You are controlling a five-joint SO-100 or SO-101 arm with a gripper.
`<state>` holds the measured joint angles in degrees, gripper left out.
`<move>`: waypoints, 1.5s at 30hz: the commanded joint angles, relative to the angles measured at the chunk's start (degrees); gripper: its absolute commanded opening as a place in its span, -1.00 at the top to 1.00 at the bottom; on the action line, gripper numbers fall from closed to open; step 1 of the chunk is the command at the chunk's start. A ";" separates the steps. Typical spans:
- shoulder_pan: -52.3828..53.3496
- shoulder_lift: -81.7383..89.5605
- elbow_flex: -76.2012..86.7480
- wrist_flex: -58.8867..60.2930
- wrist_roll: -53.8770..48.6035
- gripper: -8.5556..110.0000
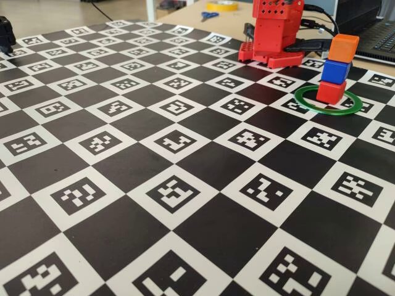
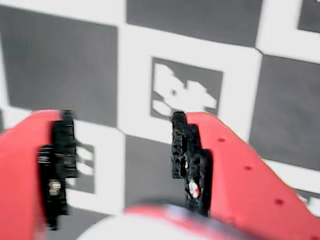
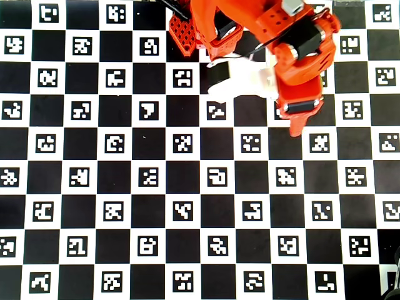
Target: Grab the red cube then put it in the green circle then put the blue cube on top and finally the orange cube on top
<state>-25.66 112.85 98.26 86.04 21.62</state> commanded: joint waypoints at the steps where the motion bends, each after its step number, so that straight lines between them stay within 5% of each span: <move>1: 5.45 4.48 0.18 -2.90 -4.22 0.75; 19: 19.69 13.18 8.26 -11.60 -18.19 0.95; 45: 34.28 38.85 42.54 -32.96 -60.38 0.95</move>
<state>8.17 146.87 139.66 55.46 -34.80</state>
